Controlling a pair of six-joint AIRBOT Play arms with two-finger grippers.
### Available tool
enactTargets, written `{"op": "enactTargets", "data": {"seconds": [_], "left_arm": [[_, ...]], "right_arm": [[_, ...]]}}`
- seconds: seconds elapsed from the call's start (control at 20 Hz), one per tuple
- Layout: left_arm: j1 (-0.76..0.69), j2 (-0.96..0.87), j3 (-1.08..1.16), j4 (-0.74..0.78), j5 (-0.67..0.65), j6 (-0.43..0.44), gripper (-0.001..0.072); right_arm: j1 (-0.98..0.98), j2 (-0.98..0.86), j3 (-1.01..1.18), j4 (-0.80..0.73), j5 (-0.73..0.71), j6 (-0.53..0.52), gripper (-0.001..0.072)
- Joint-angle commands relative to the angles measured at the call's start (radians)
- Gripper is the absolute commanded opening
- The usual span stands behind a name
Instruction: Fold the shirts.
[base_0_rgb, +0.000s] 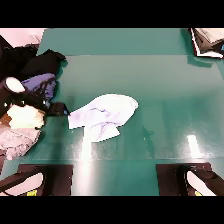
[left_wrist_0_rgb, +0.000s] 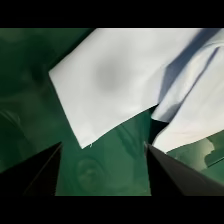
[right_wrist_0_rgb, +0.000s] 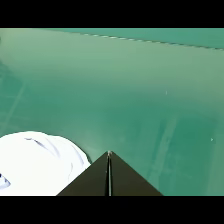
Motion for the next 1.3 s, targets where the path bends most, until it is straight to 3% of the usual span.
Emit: {"op": "enactTargets", "data": {"seconds": [0.0, 0.5, 0.55, 0.65, 0.7, 0.85, 0.9, 0.95, 1.0, 1.15, 1.25], "left_arm": [[0.040, 0.014, -0.177, -0.047, 0.129, 0.029, 0.0599], [0.040, -0.002, -0.268, -0.277, 0.277, 0.099, 0.0584], [0.040, -0.002, -0.268, -0.286, 0.277, 0.100, 0.0360], [0.040, -0.002, -0.265, -0.308, 0.279, 0.100, 0.0058], [0.040, -0.002, -0.249, -0.307, 0.273, 0.105, 0.0021], [0.040, -0.001, -0.159, -0.290, 0.211, 0.106, 0.0020], [0.040, -0.001, -0.126, -0.291, 0.180, 0.106, 0.0021], [0.040, -0.001, -0.098, -0.291, 0.152, 0.106, 0.0021], [0.040, -0.001, -0.073, -0.292, 0.128, 0.106, 0.0021], [0.040, -0.001, -0.037, -0.291, 0.092, 0.106, 0.0021], [0.040, -0.001, -0.037, -0.292, 0.087, 0.105, 0.0021]], "right_arm": [[0.000, -0.002, 0.001, 0.001, 0.003, 0.000, 0.0023], [0.000, -0.001, -0.148, 0.053, 0.003, 0.000, 0.0024], [0.000, -0.001, -0.178, 0.076, 0.002, 0.000, 0.0024], [0.005, -0.001, -0.260, 0.132, -0.001, 0.000, 0.0024], [0.024, -0.001, -0.311, 0.135, -0.003, 0.000, 0.0024], [0.146, -0.002, -0.498, 0.130, -0.063, 0.000, 0.0026], [0.204, -0.002, -0.577, 0.131, -0.108, 0.000, 0.0102], [0.259, -0.002, -0.653, 0.131, -0.167, 0.000, 0.0372], [0.322, -0.007, -0.734, 0.134, -0.242, 0.001, 0.0547], [0.484, -0.083, -0.877, 0.142, -0.424, 0.067, 0.0550], [0.563, -0.171, -0.913, 0.232, -0.538, 0.066, 0.0550]]}}
